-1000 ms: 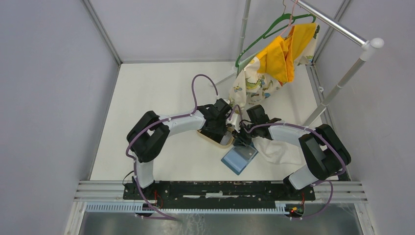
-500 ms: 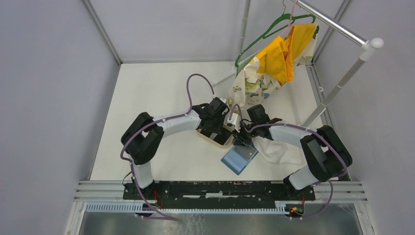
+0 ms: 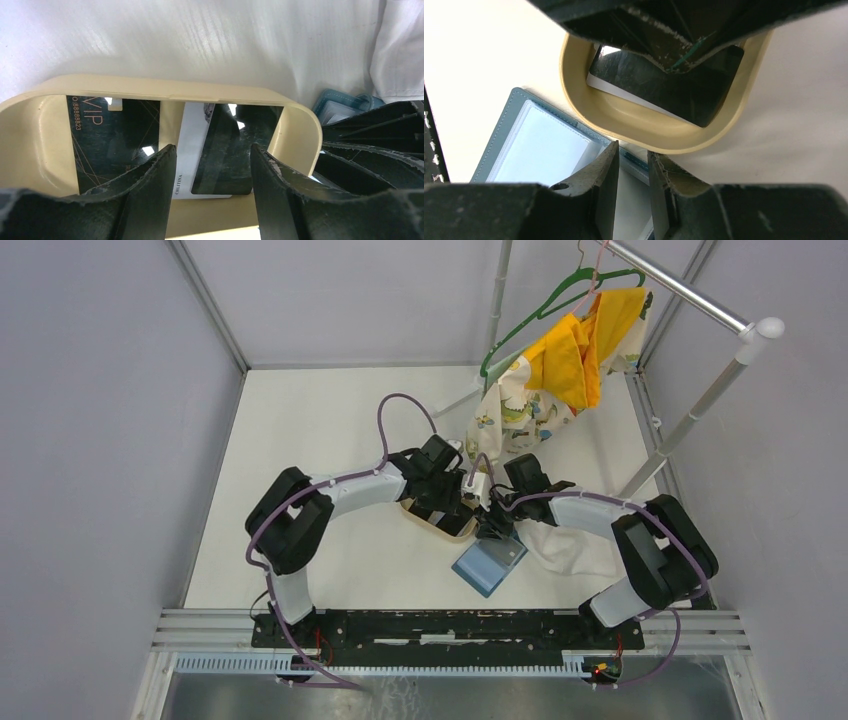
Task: Put the credit cards into the card holder
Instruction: Pick up the credit card from the storage box, then move the storage box to the center of the board, then move the card holder to the center of the board.
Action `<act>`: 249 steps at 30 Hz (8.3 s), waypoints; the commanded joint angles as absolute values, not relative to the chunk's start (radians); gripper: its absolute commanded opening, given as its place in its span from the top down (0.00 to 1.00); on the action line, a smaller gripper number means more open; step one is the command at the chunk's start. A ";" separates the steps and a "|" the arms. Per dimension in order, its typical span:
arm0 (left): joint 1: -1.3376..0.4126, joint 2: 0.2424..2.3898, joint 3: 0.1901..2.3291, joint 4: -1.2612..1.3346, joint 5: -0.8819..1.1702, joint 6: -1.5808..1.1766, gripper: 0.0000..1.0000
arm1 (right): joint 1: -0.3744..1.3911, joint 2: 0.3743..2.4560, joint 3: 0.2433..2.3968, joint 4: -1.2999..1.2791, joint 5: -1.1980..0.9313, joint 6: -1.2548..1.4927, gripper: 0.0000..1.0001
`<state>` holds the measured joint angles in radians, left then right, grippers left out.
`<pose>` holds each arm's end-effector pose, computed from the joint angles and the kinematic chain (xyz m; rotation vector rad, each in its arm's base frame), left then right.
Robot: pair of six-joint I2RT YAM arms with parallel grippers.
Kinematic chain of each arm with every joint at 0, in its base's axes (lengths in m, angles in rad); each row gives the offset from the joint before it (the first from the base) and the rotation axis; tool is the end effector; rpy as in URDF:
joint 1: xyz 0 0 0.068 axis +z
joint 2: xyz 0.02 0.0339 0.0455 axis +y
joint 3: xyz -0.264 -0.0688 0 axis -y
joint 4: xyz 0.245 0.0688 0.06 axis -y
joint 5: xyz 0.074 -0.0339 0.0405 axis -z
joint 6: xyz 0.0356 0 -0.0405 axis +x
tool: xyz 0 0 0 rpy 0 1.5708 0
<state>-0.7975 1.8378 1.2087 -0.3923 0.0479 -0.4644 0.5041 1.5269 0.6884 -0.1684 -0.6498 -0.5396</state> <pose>0.2644 -0.2733 0.1791 0.4625 2.6419 -0.4978 0.2274 0.1500 0.1487 -1.4310 2.0082 0.8139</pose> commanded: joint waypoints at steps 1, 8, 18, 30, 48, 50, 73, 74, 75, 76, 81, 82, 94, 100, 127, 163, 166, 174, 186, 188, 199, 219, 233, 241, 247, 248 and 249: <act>-0.774 1.858 1.200 -0.347 0.142 -0.446 0.39 | 0.509 1.550 0.730 -0.158 -0.682 -0.537 0.67; -0.773 1.881 1.187 -0.316 0.228 -0.459 0.50 | 0.508 1.568 0.732 -0.159 -0.683 -0.535 0.67; -0.760 1.859 1.143 -0.208 0.379 -0.520 0.62 | 0.509 1.571 0.733 -0.159 -0.686 -0.534 0.67; -0.723 1.783 1.075 -0.119 0.452 -0.584 0.72 | 0.509 1.563 0.733 -0.160 -0.687 -0.533 0.67; -0.700 1.736 1.036 -0.074 0.488 -0.621 0.74 | 0.508 1.563 0.732 -0.160 -0.685 -0.534 0.67; -0.700 1.737 1.030 -0.066 0.492 -0.626 0.74 | 0.509 1.561 0.732 -0.159 -0.684 -0.534 0.67; -0.699 1.788 1.033 -0.063 0.497 -0.631 0.59 | 0.509 1.563 0.734 -0.159 -0.687 -0.535 0.67; -0.699 1.789 1.036 -0.073 0.487 -0.626 0.58 | 0.509 1.562 0.733 -0.160 -0.688 -0.535 0.67; -0.698 1.792 1.041 -0.081 0.482 -0.620 0.57 | 0.508 1.562 0.733 -0.159 -0.688 -0.535 0.67; -0.699 1.793 1.043 -0.085 0.481 -0.617 0.56 | 0.509 1.562 0.733 -0.159 -0.689 -0.536 0.67; -0.700 1.814 1.046 -0.073 0.506 -0.618 0.55 | 0.509 1.560 0.733 -0.161 -0.687 -0.536 0.67; -0.700 1.816 1.045 -0.066 0.514 -0.620 0.55 | 0.509 1.560 0.733 -0.161 -0.686 -0.537 0.67; -0.709 1.838 1.057 -0.060 0.514 -0.633 0.53 | 0.509 1.563 0.735 -0.161 -0.684 -0.536 0.67; -0.727 1.866 1.074 -0.059 0.511 -0.640 0.53 | 0.509 1.563 0.733 -0.161 -0.684 -0.537 0.67; -0.662 1.778 1.062 -0.105 0.562 -0.612 0.55 | 0.509 1.559 0.735 -0.162 -0.681 -0.540 0.67; -0.583 1.604 0.999 -0.224 0.286 -0.496 0.98 | 0.509 1.508 0.745 -0.187 -0.617 -0.588 0.66; -0.585 1.526 0.971 -0.205 0.269 -0.481 0.98 | 0.506 1.465 0.742 -0.202 -0.598 -0.627 0.64; -0.585 1.310 0.824 -0.039 0.343 -0.499 0.98 | 0.503 1.375 0.747 -0.321 -0.696 -0.812 0.63; -0.585 1.057 0.712 -0.014 0.257 -0.491 0.98 | 0.608 1.453 0.780 -0.230 -0.490 -0.771 0.67; -0.584 1.030 0.699 -0.013 0.256 -0.493 0.98 | 0.637 1.500 0.832 -0.224 -0.452 -0.746 0.67; -0.584 0.913 0.577 0.112 0.274 -0.587 0.98 | 0.702 1.779 1.266 -0.175 -0.509 -0.550 0.66; -0.615 1.016 0.305 0.979 0.406 -0.892 0.98 | 0.528 1.220 0.633 -0.018 -1.070 -0.536 0.24; -0.769 1.144 0.386 1.028 0.248 -0.819 0.98 | 0.516 1.256 0.482 0.721 -1.086 0.354 0.32; -0.778 1.164 0.393 1.041 0.244 -0.816 0.98 | 0.516 1.255 0.465 0.862 -1.111 0.528 0.35; -0.780 1.167 0.396 1.050 0.263 -0.815 0.98 | 0.509 1.270 0.456 0.886 -1.067 0.599 0.47; -0.779 1.168 0.396 1.053 0.267 -0.815 0.98 | 0.507 1.273 0.453 0.900 -1.065 0.613 0.57; -0.780 1.169 0.396 1.054 0.270 -0.815 0.98 | 0.506 1.274 0.450 0.911 -1.063 0.623 0.65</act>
<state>-0.7750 1.1667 0.3546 0.9764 0.2642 -0.8337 0.5140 1.2625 0.4652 0.8032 -1.0752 0.5316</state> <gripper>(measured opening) 0.032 0.484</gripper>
